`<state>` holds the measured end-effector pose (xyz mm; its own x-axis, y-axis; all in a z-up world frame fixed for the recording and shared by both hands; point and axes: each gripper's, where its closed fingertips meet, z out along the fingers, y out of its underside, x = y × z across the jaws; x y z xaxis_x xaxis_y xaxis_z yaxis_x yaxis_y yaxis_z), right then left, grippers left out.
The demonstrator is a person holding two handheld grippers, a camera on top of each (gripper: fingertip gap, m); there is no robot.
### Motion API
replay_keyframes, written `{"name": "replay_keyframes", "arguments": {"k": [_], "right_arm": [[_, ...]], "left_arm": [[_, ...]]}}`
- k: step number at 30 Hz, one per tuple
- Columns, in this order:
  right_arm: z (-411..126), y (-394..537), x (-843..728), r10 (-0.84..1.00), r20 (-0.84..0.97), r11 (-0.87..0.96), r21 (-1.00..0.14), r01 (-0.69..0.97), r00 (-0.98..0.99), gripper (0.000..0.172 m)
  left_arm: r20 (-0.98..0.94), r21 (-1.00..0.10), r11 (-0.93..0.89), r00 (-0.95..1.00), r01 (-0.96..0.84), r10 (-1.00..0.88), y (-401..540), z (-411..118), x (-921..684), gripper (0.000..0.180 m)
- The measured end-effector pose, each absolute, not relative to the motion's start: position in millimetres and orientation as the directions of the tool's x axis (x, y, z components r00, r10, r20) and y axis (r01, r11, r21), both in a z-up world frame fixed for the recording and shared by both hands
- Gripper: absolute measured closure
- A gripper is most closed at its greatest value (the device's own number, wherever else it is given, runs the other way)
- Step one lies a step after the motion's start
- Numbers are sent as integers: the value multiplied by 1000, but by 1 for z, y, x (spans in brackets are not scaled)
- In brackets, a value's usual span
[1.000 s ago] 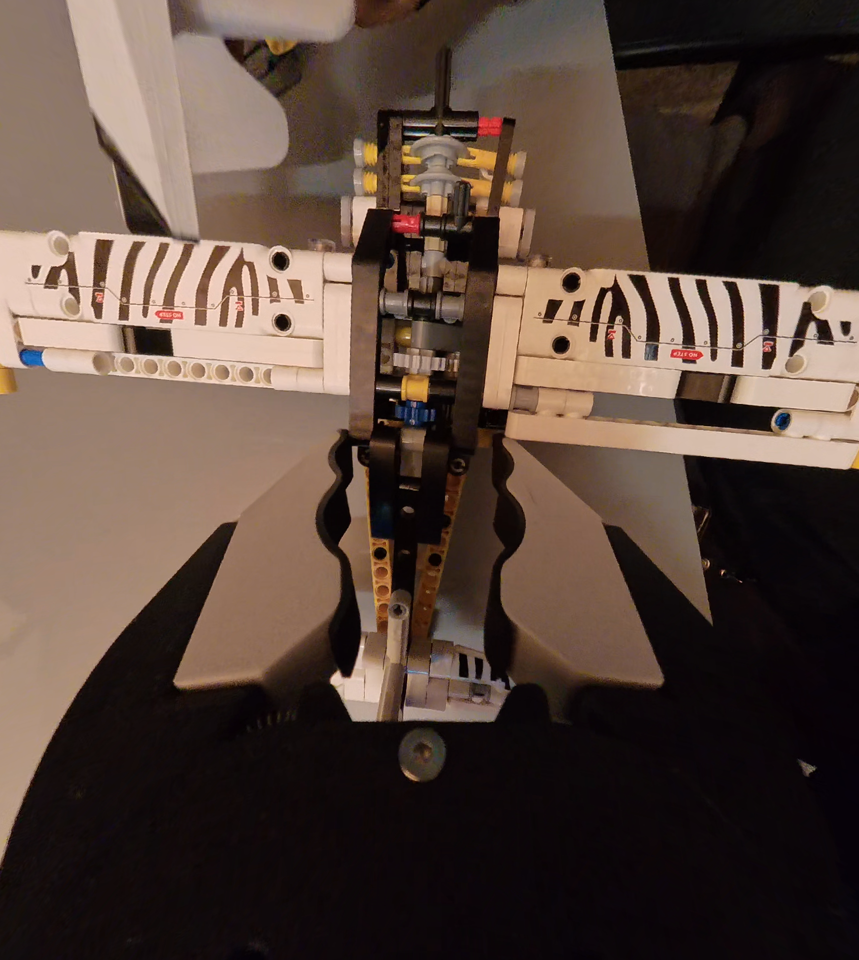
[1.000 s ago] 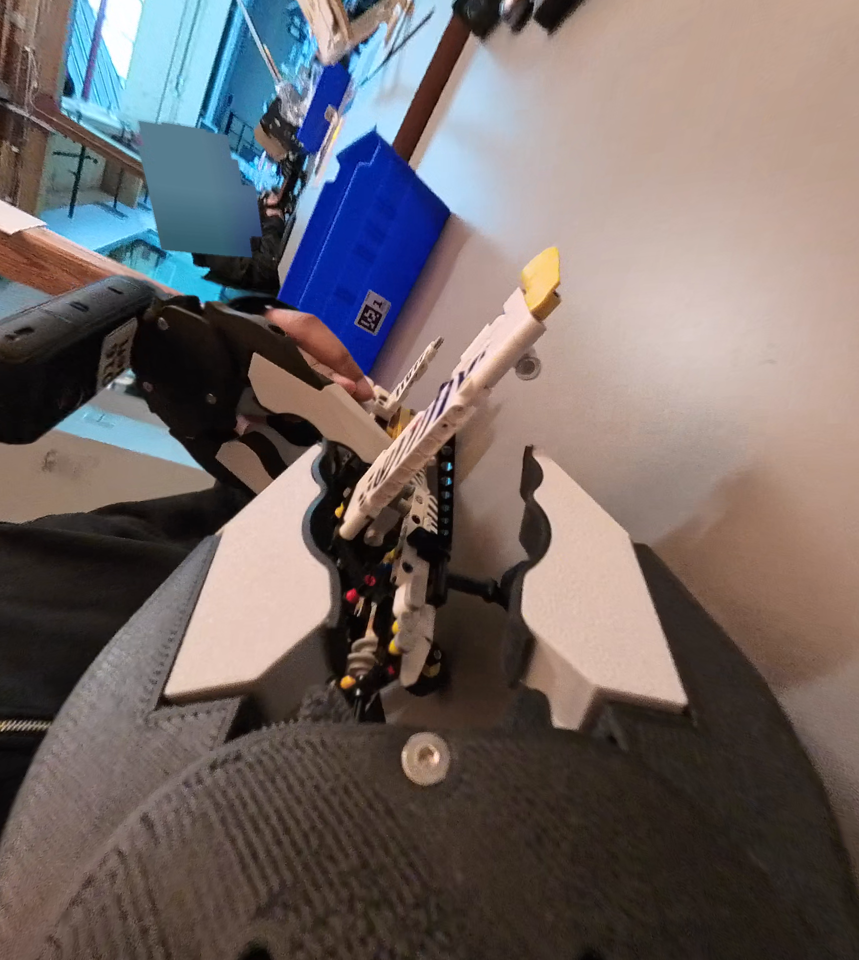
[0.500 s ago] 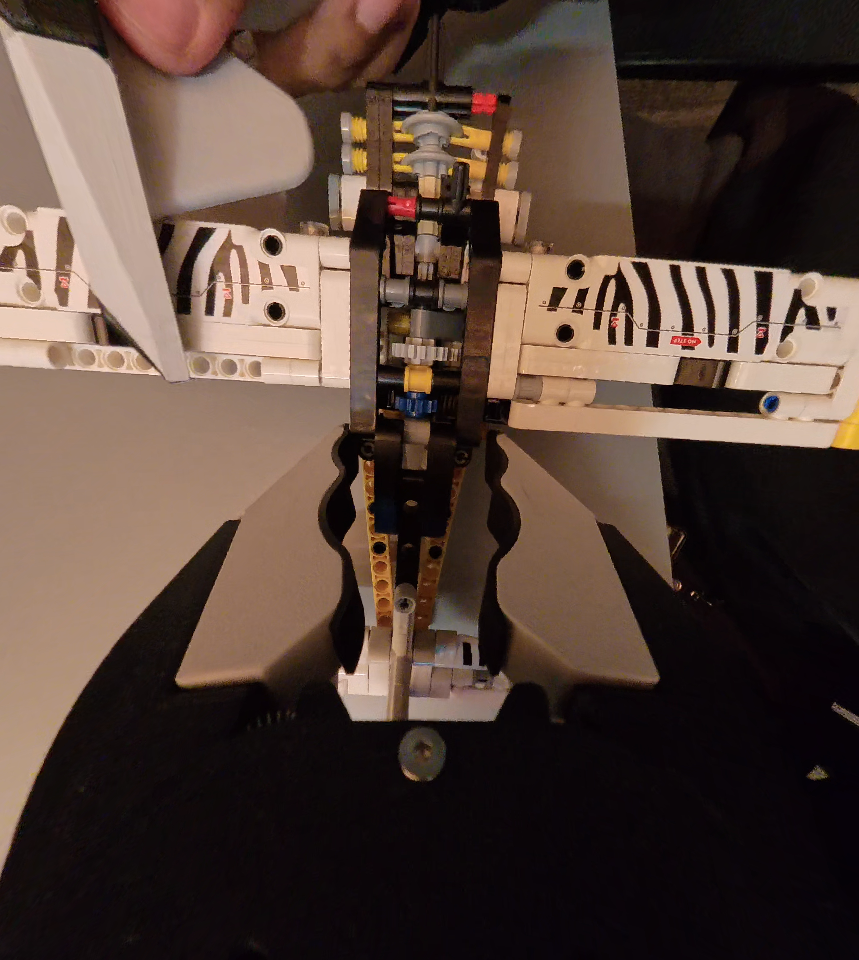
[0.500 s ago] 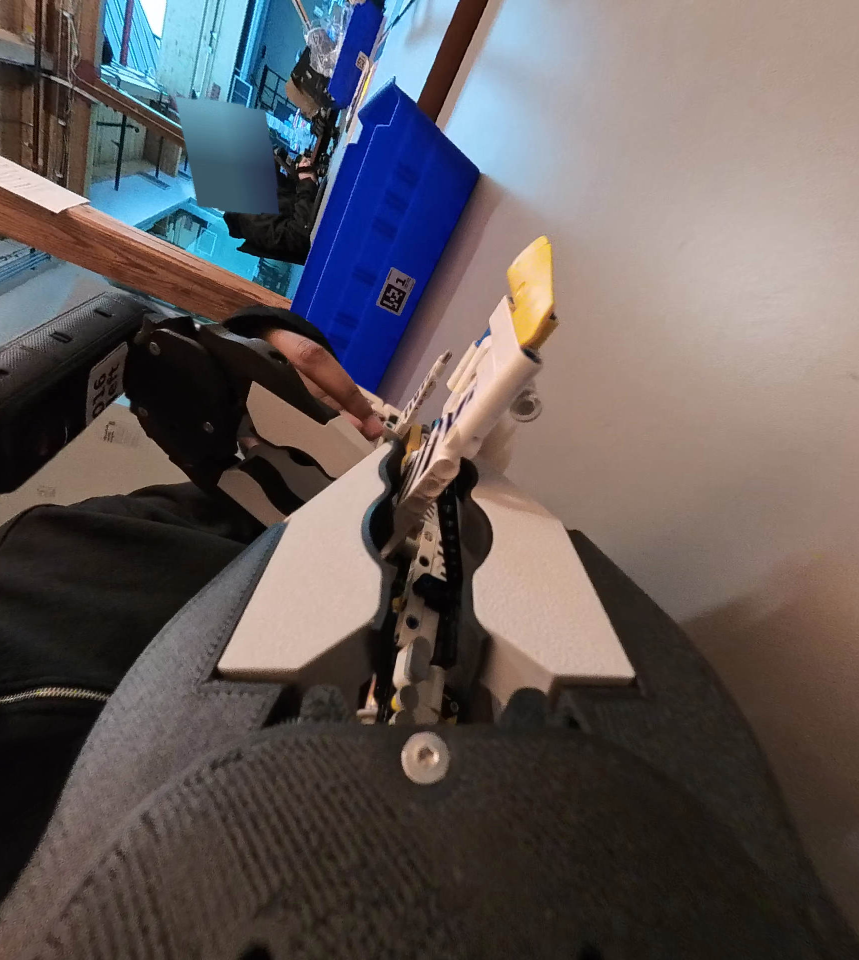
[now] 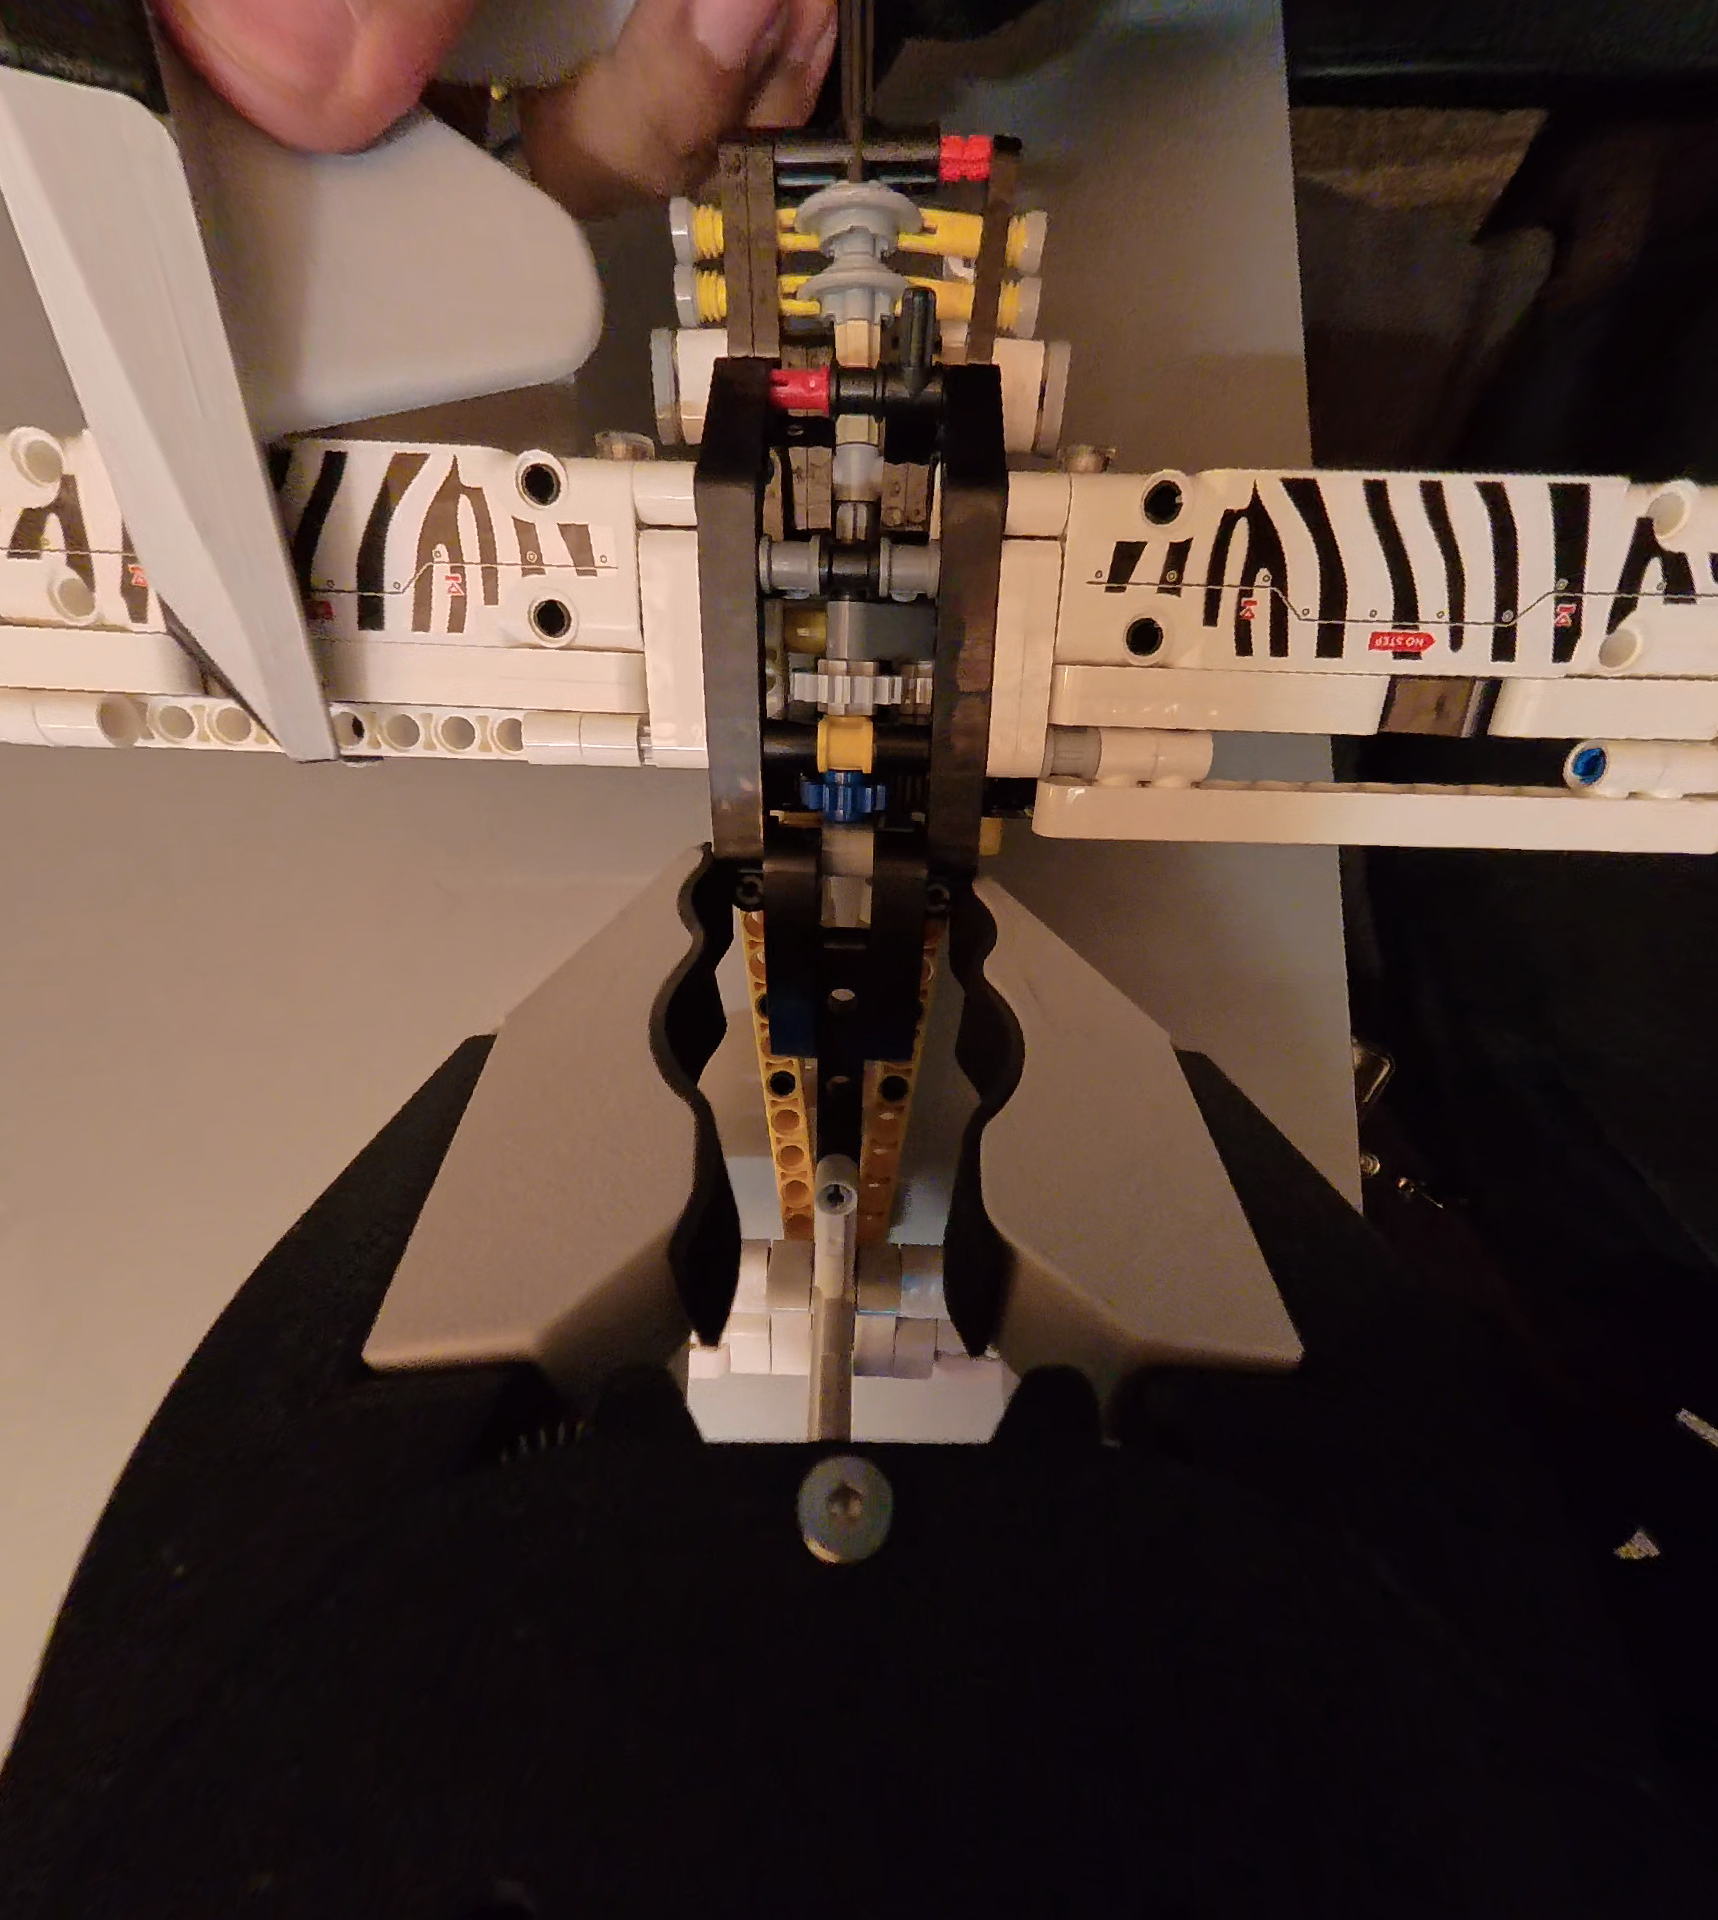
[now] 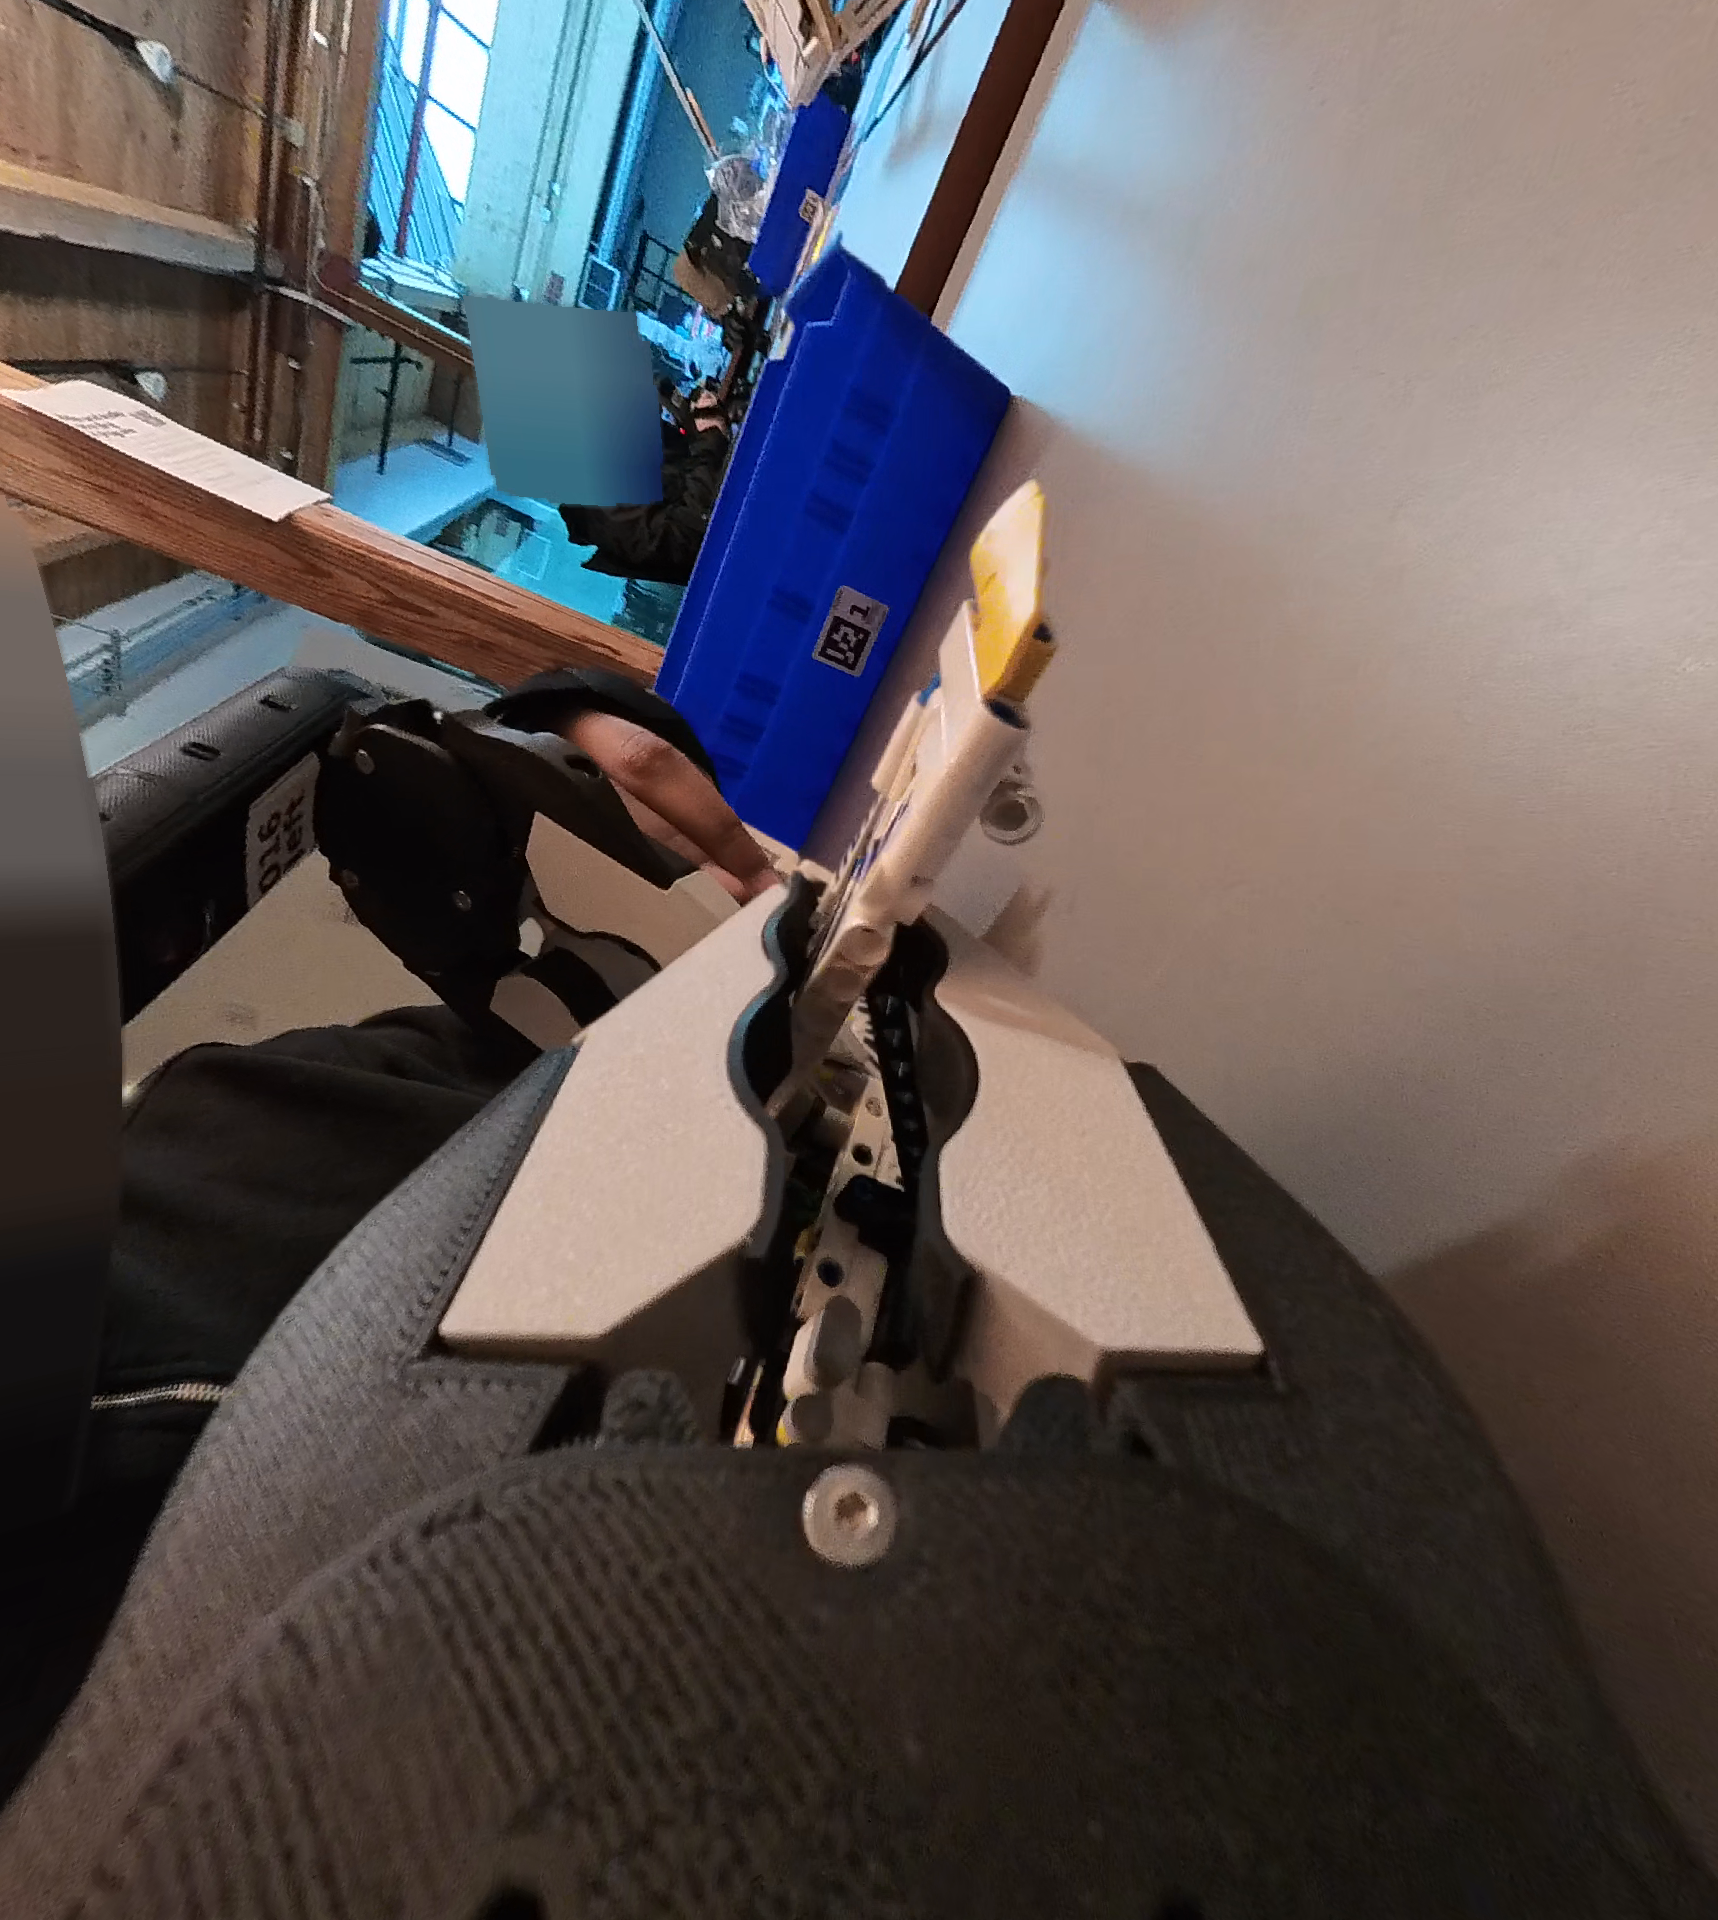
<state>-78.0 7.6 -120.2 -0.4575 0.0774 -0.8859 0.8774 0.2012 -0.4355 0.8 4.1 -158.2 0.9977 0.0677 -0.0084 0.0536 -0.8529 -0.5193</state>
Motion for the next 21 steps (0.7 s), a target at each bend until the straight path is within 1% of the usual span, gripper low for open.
{"name": "replay_keyframes", "arguments": {"k": [5, 16, 19, 21], "right_arm": [[-120, 8, -82, 69, -892, 172, -431, 886, -447, 159], [-120, 6, -85, 72, -890, 205, -429, 880, -451, 160], [-121, 5, -85, 52, -908, 202, -398, 895, -415, 154], [-120, 9, -91, 55, -906, 152, -407, 901, -419, 150]], "left_arm": [[-6, -520, -852, 997, 58, 72, 4, -159, 0, 139], [-12, -519, -853, 998, 50, 66, 2, -159, -1, 139], [-14, -520, -853, 998, 41, 57, 2, -159, 0, 139], [-17, -524, -850, 998, 40, 58, 3, -159, -1, 139]]}}
